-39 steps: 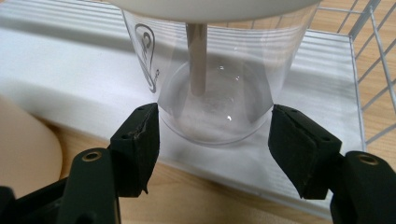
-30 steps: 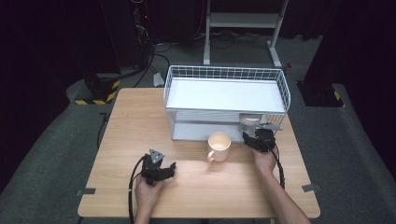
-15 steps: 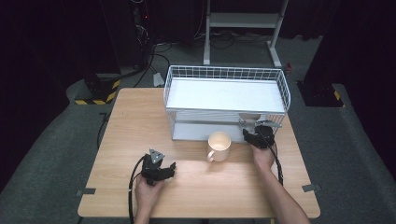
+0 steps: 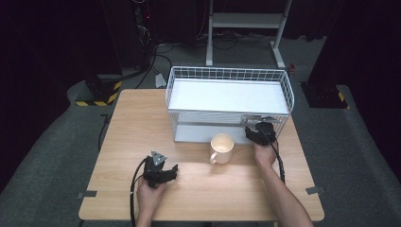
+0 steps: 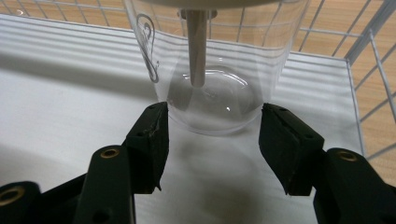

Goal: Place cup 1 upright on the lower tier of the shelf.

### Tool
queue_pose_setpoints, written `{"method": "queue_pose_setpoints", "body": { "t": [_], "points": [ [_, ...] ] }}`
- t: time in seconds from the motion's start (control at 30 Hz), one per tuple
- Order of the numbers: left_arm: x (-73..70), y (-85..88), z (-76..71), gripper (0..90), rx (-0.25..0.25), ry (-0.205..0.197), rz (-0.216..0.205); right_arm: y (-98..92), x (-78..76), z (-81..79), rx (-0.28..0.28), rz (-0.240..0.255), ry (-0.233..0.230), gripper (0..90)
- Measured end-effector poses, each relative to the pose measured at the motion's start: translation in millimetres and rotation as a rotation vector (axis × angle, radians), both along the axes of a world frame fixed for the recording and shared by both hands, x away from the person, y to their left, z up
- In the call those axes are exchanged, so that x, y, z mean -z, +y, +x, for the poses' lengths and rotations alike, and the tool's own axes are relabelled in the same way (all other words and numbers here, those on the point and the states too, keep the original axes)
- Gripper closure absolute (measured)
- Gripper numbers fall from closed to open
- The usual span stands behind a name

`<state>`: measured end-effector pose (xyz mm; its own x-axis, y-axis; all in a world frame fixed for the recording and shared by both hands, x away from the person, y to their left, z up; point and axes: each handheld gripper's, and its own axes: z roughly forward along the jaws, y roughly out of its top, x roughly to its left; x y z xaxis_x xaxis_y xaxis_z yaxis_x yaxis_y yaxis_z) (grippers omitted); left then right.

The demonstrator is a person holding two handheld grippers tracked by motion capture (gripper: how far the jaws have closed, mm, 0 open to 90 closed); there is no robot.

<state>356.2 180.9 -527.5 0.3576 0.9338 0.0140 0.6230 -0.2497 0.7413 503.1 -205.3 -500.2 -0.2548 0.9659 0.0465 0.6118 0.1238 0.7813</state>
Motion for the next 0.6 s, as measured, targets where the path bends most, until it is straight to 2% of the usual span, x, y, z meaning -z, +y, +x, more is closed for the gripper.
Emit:
{"method": "queue_pose_setpoints", "body": {
  "t": [0.37, 0.6],
  "points": [
    [0.0, -0.1, 0.0, 24.5, -0.001, 0.0, 0.0, -1.0, 6.6, 7.2, 0.022, -0.004, 0.013, 46.8],
    [0.0, -0.1, -0.1, 24.5, -0.001, 0.0, 0.0, -3.6, 8.2, 7.6, 0.015, -0.009, 0.015, 46.6]
  ]
}}
